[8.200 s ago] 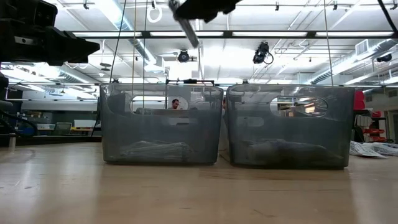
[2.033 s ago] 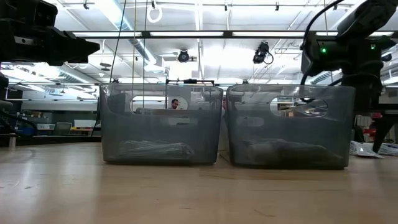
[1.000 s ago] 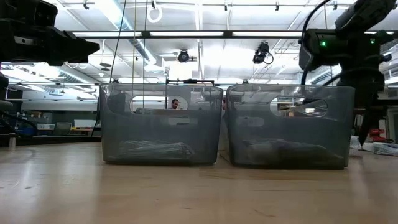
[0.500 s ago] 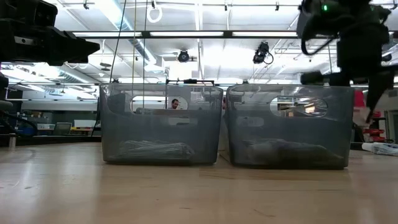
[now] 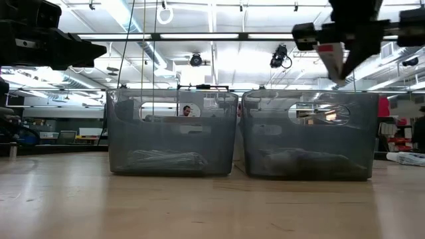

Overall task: Pick & Place Travel size toiletries
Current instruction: Put the white toothpaste into the right black bin

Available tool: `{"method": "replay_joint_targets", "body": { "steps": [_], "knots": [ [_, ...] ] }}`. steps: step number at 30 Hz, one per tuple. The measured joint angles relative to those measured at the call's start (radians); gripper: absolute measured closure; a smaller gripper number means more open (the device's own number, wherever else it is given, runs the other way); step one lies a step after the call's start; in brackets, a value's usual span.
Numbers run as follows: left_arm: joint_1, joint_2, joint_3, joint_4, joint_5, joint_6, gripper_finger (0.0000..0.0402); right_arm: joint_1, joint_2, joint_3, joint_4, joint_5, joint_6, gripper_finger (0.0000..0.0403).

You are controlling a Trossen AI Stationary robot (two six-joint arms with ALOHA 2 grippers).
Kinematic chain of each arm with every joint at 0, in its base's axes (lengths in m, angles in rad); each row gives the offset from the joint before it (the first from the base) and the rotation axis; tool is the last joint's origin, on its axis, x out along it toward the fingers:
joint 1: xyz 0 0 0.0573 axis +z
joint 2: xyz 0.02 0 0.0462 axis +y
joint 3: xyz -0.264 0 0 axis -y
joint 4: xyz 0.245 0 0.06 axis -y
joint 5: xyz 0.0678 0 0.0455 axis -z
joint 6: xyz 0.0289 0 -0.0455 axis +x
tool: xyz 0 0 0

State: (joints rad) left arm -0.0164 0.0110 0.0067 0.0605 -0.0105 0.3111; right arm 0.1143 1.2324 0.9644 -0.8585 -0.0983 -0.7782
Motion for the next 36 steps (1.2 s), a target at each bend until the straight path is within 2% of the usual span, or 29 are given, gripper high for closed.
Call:
{"method": "replay_joint_targets", "body": {
  "steps": [8, 16, 25, 36],
  "knots": [
    [0.0, 0.0, 0.0, 0.0, 0.0, 0.0, 0.0386, -0.004, 0.041, 0.002, 0.158, 0.0, 0.15, 0.0334],
    [0.0, 0.0, 0.0, 0.0, 0.0, 0.0, 0.0386, -0.054, 0.043, 0.002, 0.231, 0.001, 0.194, 0.0331],
    [0.0, 0.0, 0.0, 0.0, 0.0, 0.0, 0.0386, -0.03, 0.054, 0.002, 0.3, 0.0, 0.194, 0.0333],
    [0.0, 0.0, 0.0, 0.0, 0.0, 0.0, 0.0386, 0.038, 0.227, 0.002, 0.411, -0.016, 0.231, 0.0337]
  ]
}}
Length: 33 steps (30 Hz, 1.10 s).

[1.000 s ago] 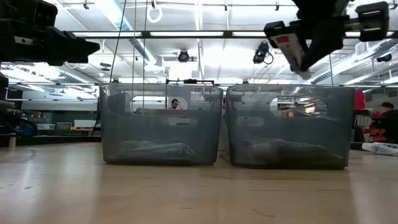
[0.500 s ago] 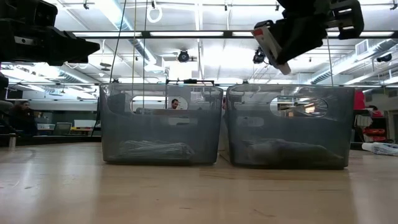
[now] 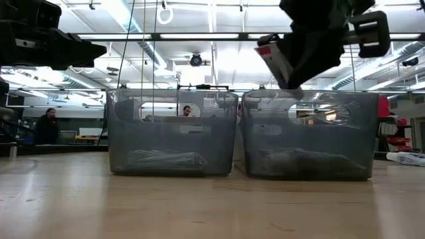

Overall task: Pick & Place Travel size toiletries
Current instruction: Put the white toothpaste into the right black bin

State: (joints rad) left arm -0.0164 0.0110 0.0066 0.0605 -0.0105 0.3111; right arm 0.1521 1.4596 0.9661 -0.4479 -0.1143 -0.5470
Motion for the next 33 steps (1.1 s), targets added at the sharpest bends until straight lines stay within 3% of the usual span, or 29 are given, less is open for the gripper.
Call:
{"method": "replay_joint_targets", "body": {
  "steps": [9, 17, 24, 33],
  "knots": [
    [0.0, 0.0, 0.0, 0.0, 0.0, 0.0, 0.0386, 0.045, 0.12, 0.045, 0.011, 0.031, 0.009, 0.0333],
    [0.0, 0.0, 0.0, 0.0, 0.0, 0.0, 0.0385, 0.073, 0.146, 0.061, 0.038, 0.043, 0.017, 0.0327],
    [0.0, 0.0, 0.0, 0.0, 0.0, 0.0, 0.0386, 0.072, 0.146, 0.061, 0.028, 0.067, 0.073, 0.0285],
    [0.0, 0.0, 0.0, 0.0, 0.0, 0.0, 0.0386, 0.071, 0.146, 0.061, 0.01, 0.114, 0.161, 0.0201]
  ]
}}
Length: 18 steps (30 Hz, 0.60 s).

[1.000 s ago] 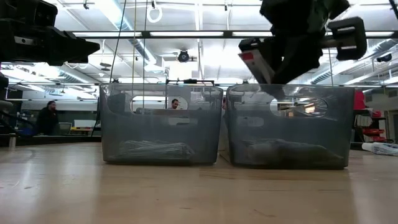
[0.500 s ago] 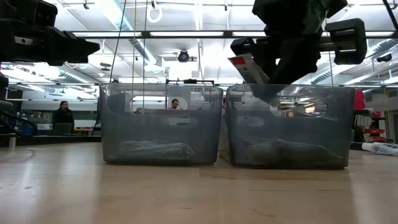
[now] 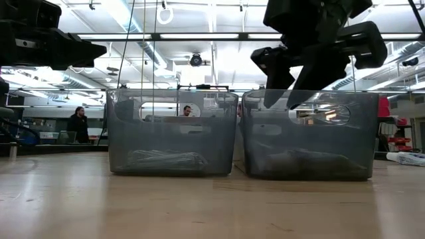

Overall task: Pick & Place Travel size toiletries
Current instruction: Put the white toothpaste into the right black bin

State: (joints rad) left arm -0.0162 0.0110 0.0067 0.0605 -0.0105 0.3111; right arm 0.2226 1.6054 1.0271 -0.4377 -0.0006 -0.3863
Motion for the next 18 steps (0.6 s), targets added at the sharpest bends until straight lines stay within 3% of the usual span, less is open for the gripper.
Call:
{"method": "replay_joint_targets", "body": {
  "steps": [9, 18],
  "knots": [
    [0.0, 0.0, 0.0, 0.0, 0.0, 0.0, 0.0385, 0.0, -0.068, 0.0, -0.018, 0.004, 0.066, 0.0159],
    [0.0, 0.0, 0.0, 0.0, 0.0, 0.0, 0.0386, -0.052, -0.267, -0.047, -0.109, 0.026, 0.203, 0.0172]
  ]
}}
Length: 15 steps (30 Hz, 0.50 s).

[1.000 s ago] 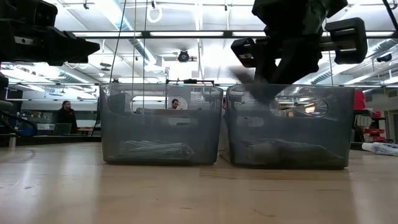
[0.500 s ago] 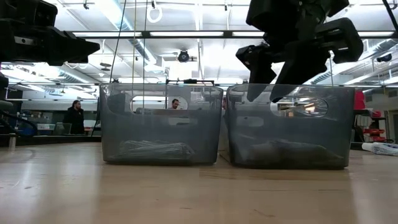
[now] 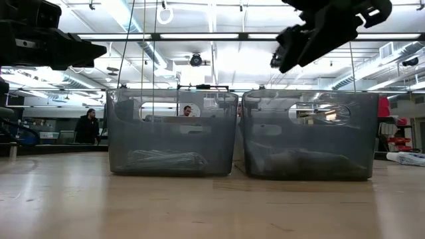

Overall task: Pick & Place Travel size toiletries
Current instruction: Put the white toothpaste into the right black bin

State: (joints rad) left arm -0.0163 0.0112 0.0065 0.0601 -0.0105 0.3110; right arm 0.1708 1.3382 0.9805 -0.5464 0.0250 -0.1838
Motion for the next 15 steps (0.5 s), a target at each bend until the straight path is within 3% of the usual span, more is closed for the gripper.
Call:
{"method": "replay_joint_targets", "body": {
  "steps": [6, 15],
  "knots": [
    [0.0, 0.0, 0.0, 0.001, 0.0, 0.0, 0.0385, -0.108, -0.082, -0.004, -0.178, 0.003, 0.129, 0.0183],
    [0.0, 0.0, 0.0, 0.001, 0.0, 0.0, 0.0386, -0.302, -0.095, -0.004, -0.395, 0.008, 0.518, 0.0175]
  ]
}}
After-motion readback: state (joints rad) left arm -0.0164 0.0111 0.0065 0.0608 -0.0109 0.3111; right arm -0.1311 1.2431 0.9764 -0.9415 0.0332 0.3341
